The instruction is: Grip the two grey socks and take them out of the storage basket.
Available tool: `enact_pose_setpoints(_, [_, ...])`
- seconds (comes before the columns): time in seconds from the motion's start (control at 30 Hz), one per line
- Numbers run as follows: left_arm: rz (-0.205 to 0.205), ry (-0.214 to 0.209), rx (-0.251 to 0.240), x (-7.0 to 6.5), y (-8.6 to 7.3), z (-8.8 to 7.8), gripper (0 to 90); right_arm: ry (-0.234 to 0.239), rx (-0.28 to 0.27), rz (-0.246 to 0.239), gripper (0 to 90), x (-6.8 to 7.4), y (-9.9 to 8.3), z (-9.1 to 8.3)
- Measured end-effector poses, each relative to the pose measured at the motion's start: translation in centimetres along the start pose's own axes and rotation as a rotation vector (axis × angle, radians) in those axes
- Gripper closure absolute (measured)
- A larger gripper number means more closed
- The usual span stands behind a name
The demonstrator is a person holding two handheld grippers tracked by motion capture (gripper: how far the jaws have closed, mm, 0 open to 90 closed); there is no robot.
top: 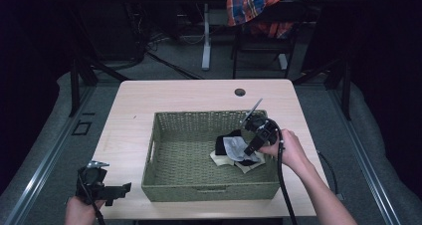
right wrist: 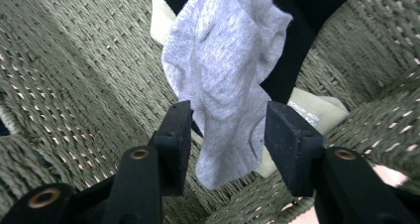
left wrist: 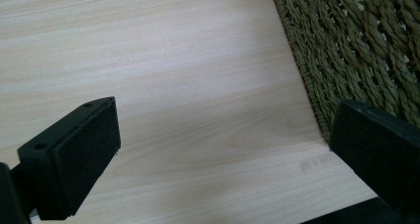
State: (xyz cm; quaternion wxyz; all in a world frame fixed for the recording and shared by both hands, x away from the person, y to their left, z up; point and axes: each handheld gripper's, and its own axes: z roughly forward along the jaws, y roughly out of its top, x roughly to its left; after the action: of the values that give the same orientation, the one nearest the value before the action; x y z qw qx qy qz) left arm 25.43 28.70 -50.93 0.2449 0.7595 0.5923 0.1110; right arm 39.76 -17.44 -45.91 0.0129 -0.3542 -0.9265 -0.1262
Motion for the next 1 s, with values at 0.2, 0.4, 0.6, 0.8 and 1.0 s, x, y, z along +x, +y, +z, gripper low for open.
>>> enact_pose_setpoints(0.2, [0.000, -0.002, 0.001, 0.0, 0.0, 0.0, 0.0, 0.002, 0.026, 0.010, 73.3, 0.0, 0.1, 0.8])
enact_pose_setpoints(0.4, [0.002, -0.003, 0.003, 0.0, 0.0, 0.0, 0.0, -0.004, 0.038, -0.002, 83.4, 0.0, 0.0, 0.4])
enact_pose_setpoints(0.6, [0.002, -0.002, 0.004, 0.0, 0.0, 0.0, 0.0, 0.002, 0.011, 0.007, 83.3, 0.1, -0.1, -0.4])
enact_pose_setpoints(0.8, [0.002, -0.002, 0.005, 0.0, 0.0, 0.0, 0.0, -0.007, -0.011, 0.010, 83.8, 0.2, -0.4, -1.7])
enact_pose_setpoints(1.0, [0.003, -0.001, 0.007, 0.0, 0.0, 0.1, 0.0, -0.003, -0.035, 0.013, 83.7, 0.3, -0.5, -2.5])
